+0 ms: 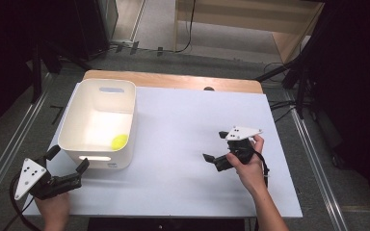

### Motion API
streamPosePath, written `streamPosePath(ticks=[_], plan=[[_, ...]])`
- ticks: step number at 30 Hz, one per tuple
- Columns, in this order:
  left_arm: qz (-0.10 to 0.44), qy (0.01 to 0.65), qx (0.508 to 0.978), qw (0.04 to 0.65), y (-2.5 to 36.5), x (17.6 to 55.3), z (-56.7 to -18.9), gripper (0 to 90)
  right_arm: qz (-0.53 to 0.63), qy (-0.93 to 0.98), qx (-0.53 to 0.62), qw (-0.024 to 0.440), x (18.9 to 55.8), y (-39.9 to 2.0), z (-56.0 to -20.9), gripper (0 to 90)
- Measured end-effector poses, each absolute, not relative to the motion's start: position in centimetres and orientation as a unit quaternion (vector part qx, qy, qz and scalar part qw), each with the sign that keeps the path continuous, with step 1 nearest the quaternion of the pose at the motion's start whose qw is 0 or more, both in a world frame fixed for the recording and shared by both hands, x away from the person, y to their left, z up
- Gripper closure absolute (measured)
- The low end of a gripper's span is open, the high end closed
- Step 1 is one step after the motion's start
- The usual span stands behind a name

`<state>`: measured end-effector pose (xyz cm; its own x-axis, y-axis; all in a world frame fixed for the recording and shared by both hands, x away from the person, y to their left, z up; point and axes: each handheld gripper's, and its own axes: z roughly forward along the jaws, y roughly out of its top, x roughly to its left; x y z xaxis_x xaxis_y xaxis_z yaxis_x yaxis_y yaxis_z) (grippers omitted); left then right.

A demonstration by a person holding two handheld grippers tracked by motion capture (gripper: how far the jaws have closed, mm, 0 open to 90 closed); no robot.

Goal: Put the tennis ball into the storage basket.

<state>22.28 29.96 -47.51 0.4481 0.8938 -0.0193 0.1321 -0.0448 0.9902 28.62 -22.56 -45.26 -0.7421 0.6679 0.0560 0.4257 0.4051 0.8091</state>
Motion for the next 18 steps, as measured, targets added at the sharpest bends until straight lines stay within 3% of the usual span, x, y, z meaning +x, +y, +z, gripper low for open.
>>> streamPosePath(ticks=[18], plan=[[0.339,0.401,0.64,0.56,29.9,22.3,-47.5,0.0,0.457,0.799,0.359,0.154,26.5,-26.0,-47.1,0.0]])
